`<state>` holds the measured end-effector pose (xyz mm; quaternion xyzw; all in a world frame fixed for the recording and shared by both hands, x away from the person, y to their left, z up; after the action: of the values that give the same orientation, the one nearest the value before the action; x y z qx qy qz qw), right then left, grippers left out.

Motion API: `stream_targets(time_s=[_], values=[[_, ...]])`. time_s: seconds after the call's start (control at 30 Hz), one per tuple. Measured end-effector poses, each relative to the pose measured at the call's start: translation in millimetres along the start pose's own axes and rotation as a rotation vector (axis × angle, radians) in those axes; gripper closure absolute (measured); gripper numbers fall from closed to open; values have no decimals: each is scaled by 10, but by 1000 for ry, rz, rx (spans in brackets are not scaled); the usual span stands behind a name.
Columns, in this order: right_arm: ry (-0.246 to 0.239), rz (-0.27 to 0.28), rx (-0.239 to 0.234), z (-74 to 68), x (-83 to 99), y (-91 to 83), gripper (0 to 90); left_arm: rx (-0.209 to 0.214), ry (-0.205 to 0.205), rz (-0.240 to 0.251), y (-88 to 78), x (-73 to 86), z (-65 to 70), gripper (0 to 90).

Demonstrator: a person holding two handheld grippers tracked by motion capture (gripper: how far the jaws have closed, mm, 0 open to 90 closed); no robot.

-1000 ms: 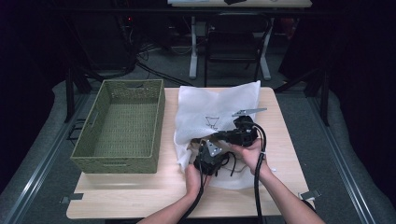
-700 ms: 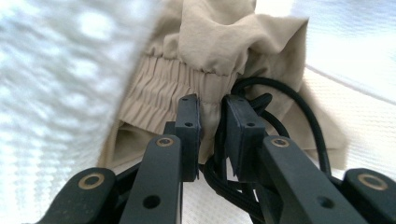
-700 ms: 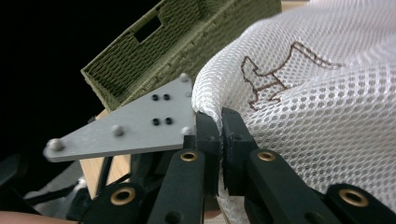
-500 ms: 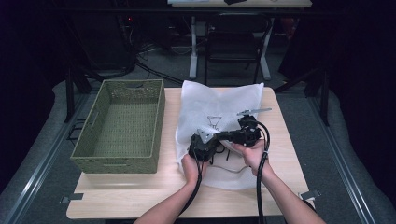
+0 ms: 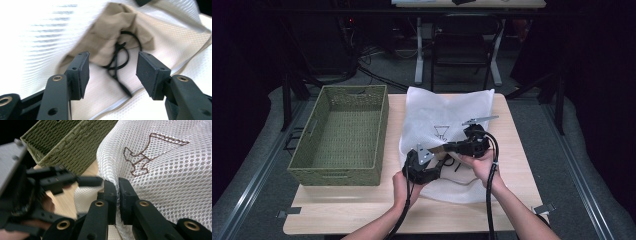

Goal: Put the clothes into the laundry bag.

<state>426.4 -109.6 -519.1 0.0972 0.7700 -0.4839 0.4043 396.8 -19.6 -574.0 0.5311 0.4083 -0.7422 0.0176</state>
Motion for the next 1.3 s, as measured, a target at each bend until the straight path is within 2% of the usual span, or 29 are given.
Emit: stream_targets(time_s=[0.1, 0.17, 0.23, 0.3, 0.33, 0.43, 0.5, 0.6, 0.63, 0.7, 0.77, 0.83, 0.97, 1.03, 1.17, 1.2, 1.27, 1.3], values=[[-4, -6, 0, 6, 7, -5, 853, -60, 11, -79, -108, 178, -171, 410], [-8, -10, 4, 12, 14, -2, 849, -66, 18, -140, -136, 287, -223, 422], [-15, -16, 9, 19, 18, 7, 843, -64, -14, -192, -164, 426, -281, 446], [-19, -19, 14, 24, 20, 15, 834, -70, -37, -213, -197, 544, -339, 526], [-18, -23, 15, 24, 25, 16, 833, -58, -46, -226, -206, 594, -346, 584], [-29, -29, 27, 36, 40, 20, 825, -50, -42, -225, -251, 683, -341, 728], [-33, -33, 31, 42, 45, 21, 819, -49, -35, -235, -278, 732, -330, 786], [-41, -44, 38, 42, 58, 26, 800, -47, -51, -241, -334, 813, -331, 799], [-52, -51, 37, 42, 69, 30, 786, -55, -57, -240, -357, 848, -338, 799], [-63, -84, 47, 49, 114, 37, 767, -41, -88, -244, -403, 908, -325, 772], [-91, -114, 59, 67, 165, 53, 732, -48, -74, -249, -453, 951, -313, 751], [-114, -169, 70, 73, 242, 70, 691, -41, -76, -251, -489, 983, -293, 747], [-171, -222, 94, 75, 350, 115, 694, -33, -80, -252, -557, 1032, -267, 766], [-192, -226, 114, 71, 380, 151, 729, -27, -76, -250, -597, 1053, -266, 765], [-221, -257, 108, 57, 442, 207, 814, -1, -51, -213, -636, 985, -183, 660], [-225, -260, 104, 54, 450, 205, 825, 6, -28, -211, -641, 948, -138, 622], [-228, -262, 98, 53, 459, 187, 850, 20, -10, -202, -631, 880, -82, 551], [-225, -265, 95, 47, 463, 177, 852, 15, 8, -196, -615, 833, -65, 516]])
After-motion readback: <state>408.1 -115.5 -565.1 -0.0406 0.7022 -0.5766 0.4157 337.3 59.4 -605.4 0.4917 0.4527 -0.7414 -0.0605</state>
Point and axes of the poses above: each handheld gripper's, and its own axes: y roughly forward along the jaws, x roughly out of its underside, z roughly to its right, the point moved 10 cm from there along y, roughly forward along the jaws, and after that the axes turned 15 degrees about x, right-handed, at the moved point
